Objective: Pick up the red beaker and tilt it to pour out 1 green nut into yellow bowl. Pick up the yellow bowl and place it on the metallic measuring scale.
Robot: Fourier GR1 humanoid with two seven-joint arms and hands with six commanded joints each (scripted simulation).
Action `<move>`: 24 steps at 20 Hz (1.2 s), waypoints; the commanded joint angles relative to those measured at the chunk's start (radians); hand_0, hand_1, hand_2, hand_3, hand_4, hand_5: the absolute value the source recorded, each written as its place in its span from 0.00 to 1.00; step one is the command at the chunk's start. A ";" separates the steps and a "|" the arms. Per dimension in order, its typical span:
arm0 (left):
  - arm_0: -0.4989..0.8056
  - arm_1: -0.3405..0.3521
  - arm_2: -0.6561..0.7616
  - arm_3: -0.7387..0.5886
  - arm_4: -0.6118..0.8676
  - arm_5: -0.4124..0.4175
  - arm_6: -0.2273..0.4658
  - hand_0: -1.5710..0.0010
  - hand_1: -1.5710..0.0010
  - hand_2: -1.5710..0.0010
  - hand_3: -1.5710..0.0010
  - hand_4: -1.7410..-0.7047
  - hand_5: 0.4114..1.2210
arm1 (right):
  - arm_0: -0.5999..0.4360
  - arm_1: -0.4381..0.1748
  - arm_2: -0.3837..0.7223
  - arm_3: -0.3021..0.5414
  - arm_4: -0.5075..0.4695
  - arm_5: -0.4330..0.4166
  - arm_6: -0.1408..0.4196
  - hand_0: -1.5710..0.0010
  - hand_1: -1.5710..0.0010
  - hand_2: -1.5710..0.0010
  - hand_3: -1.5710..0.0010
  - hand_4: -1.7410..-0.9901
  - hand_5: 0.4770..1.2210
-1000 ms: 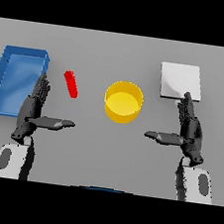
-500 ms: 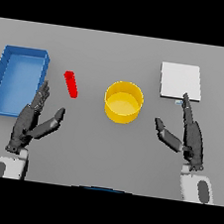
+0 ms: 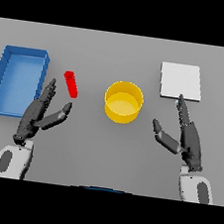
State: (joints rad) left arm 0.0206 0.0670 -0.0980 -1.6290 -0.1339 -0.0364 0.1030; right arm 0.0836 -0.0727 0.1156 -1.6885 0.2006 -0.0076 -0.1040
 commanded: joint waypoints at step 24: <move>-0.500 -0.033 0.161 0.692 -0.006 0.060 -0.260 1.00 1.00 1.00 1.00 0.44 0.37 | -0.007 -0.002 -0.018 -0.012 -0.026 0.003 0.029 1.00 1.00 1.00 1.00 0.66 0.23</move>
State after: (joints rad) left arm -0.4794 0.0341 0.0627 -0.9365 -0.1402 0.0239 -0.1541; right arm 0.0766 -0.0742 0.0975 -1.7008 0.1746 -0.0042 -0.0767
